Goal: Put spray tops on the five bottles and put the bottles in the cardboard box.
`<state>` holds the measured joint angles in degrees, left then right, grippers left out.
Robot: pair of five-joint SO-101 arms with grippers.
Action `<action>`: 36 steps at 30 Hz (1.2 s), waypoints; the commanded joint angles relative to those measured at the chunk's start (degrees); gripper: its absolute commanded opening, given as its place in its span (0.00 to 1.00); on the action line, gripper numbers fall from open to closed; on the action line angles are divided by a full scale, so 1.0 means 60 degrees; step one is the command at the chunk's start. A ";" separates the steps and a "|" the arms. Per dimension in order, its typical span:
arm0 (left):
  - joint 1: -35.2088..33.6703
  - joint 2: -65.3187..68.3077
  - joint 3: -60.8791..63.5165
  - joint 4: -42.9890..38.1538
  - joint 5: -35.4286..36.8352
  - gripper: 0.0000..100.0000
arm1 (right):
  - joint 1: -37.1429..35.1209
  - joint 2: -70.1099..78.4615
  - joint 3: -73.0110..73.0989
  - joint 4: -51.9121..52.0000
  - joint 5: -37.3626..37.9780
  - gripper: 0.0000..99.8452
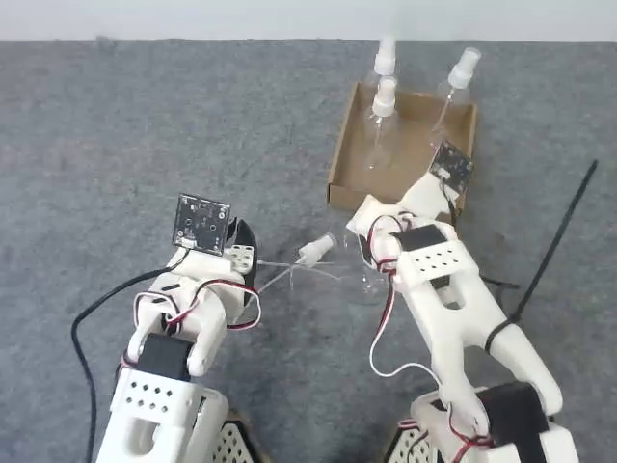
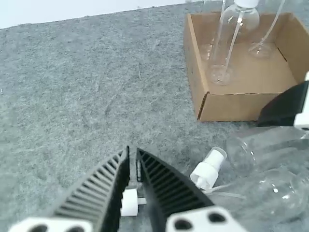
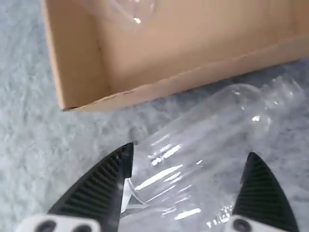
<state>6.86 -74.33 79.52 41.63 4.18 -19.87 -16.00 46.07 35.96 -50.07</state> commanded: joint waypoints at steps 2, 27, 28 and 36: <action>-0.0059 -0.0176 -0.0139 -0.0308 -0.0059 0.01 | 0.0125 -0.0491 0.0176 -0.0374 -0.0103 0.28; -0.0073 -0.0176 -0.0154 -0.0308 -0.0059 0.01 | 0.4930 -0.0623 0.1407 0.0769 0.2813 0.16; -0.0073 -0.0176 -0.0154 -0.0308 -0.0059 0.01 | 0.5253 -0.0623 0.1407 0.0857 0.3209 0.16; -0.0044 -0.0176 -0.0139 -0.0308 -0.0059 0.01 | 0.7963 -0.0608 0.0879 0.0945 0.6330 0.16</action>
<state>6.51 -74.33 79.52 41.63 4.18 22.15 -18.81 53.89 40.26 -20.00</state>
